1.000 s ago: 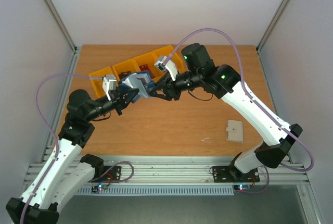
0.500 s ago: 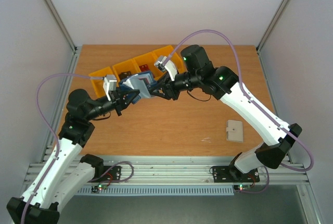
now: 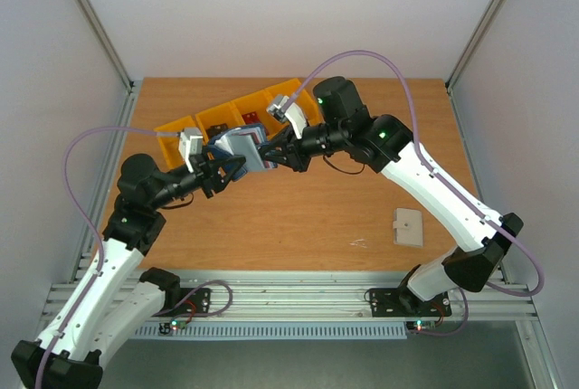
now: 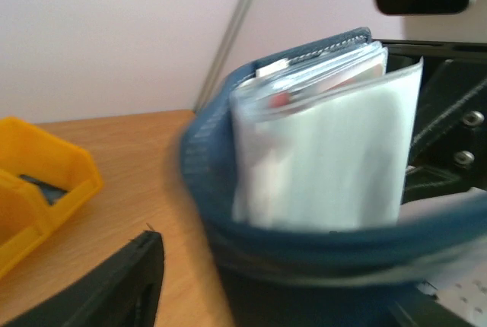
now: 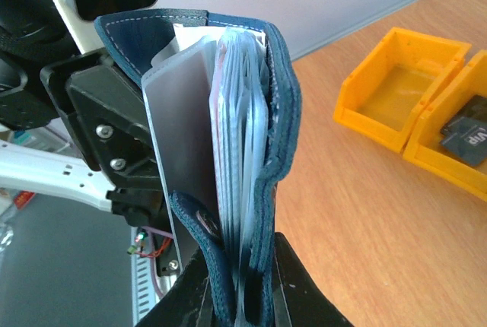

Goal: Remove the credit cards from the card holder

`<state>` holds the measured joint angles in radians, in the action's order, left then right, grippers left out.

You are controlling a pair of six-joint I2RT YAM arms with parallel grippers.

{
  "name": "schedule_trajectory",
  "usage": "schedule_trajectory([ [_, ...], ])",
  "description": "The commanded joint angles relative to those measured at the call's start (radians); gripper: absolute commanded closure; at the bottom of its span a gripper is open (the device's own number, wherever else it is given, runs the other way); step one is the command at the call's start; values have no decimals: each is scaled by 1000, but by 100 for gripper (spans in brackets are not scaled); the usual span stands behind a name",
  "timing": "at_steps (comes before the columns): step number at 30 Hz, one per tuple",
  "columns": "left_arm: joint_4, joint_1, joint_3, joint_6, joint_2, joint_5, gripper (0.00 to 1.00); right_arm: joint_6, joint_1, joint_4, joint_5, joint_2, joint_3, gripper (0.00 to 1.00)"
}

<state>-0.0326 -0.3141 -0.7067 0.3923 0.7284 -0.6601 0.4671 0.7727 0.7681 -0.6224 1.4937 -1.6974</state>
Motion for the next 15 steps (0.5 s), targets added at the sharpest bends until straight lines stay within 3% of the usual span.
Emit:
schedule_trajectory([
  [1, 28, 5, 15, -83, 12, 206, 37, 23, 137, 93, 470, 53, -120, 99],
  [3, 27, 5, 27, -101, 10, 233, 29, 22, 218, 141, 710, 96, -187, 99],
  [8, -41, 5, 33, -47, 20, 116, 2, -54, 238, 119, 859, 111, -183, 99],
  [15, -42, 4, 44, -41, 24, 95, 1, -37, 277, 117, 829, 149, -206, 99],
])
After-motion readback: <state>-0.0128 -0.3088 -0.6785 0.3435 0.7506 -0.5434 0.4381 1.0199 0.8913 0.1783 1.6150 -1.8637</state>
